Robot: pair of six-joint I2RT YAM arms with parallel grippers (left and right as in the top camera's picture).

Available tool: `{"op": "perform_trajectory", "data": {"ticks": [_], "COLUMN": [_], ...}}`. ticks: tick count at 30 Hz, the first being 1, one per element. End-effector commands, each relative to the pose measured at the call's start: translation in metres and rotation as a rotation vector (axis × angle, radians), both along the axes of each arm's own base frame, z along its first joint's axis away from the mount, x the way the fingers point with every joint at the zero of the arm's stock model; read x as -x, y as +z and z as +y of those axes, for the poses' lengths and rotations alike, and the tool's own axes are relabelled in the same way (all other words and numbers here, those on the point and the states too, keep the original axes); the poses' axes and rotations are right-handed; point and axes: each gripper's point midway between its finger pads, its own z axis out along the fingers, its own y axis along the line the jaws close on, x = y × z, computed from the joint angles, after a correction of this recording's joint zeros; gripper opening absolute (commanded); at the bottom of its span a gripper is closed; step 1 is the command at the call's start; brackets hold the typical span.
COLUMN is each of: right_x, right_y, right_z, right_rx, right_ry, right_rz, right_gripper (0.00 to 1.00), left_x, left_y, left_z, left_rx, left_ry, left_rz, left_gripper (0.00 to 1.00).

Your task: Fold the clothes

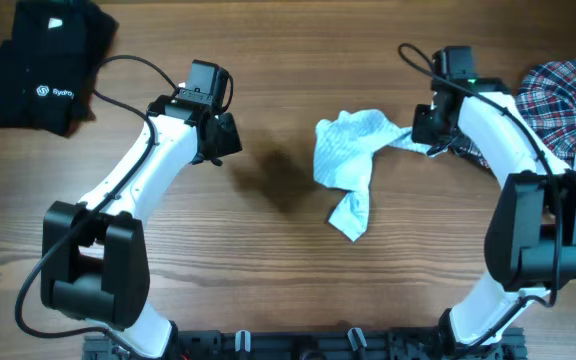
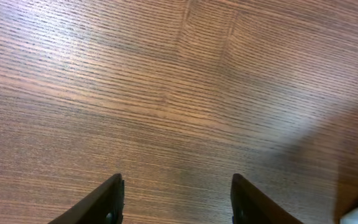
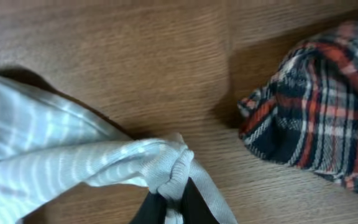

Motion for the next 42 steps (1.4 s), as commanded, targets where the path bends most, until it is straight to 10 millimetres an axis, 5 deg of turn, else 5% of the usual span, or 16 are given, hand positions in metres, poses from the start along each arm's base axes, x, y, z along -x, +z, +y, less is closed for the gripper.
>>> {"op": "perform_trajectory", "data": {"ticks": [1,2,4,6,9,10,15,19,23,26,32,42], "right_x": [-0.018,-0.016,-0.006,0.002,0.008,0.01,0.031,0.064,0.103,0.117,0.144,0.148], "right_y": [0.036,0.039,0.041,0.043,0.057,0.062,0.098,0.112,0.09,0.068,0.031,-0.01], "right_z": [0.025,0.028,0.026,0.015,-0.001,-0.001,0.017,0.118,0.165,0.158,0.153,0.148], "right_rx": [-0.091,-0.104,-0.095,-0.044,0.04,0.038,-0.035,-0.44,-0.437,-0.28,-0.236,-0.227], "right_ry": [0.046,0.05,0.044,-0.011,-0.071,-0.071,-0.036,0.301,0.4,0.302,0.206,0.187], "right_rz": [-0.086,-0.073,-0.028,-0.007,-0.024,-0.033,-0.064,0.015,0.143,0.188,0.272,0.245], "right_gripper": [0.04,0.04,0.26,0.33,0.64,0.67,0.66,0.62,0.58,0.57,0.55,0.52], "left_x": [-0.006,-0.006,-0.006,-0.006,-0.006,-0.006,-0.006,-0.009,-0.009,-0.009,-0.009,-0.009], "left_y": [0.003,0.003,0.003,0.003,0.003,0.003,0.003,0.004,0.004,0.004,0.004,0.004], "left_z": [0.004,0.004,0.004,0.004,0.004,0.004,0.004,0.003,0.003,0.003,0.003,0.003], "left_rx": [-0.014,-0.015,-0.014,-0.014,-0.014,-0.014,-0.014,-0.01,-0.01,-0.01,-0.01,-0.01], "left_ry": [0.008,0.008,0.008,0.008,0.008,0.008,0.008,0.008,0.008,0.008,0.008,0.008], "left_rz": [-0.016,-0.015,-0.015,-0.015,-0.016,-0.016,-0.016,-0.03,-0.029,-0.029,-0.029,-0.029], "left_gripper": [0.55,0.55,0.55,0.56,0.58,0.58,0.58,0.58,0.58,0.59,0.59,0.59]}}
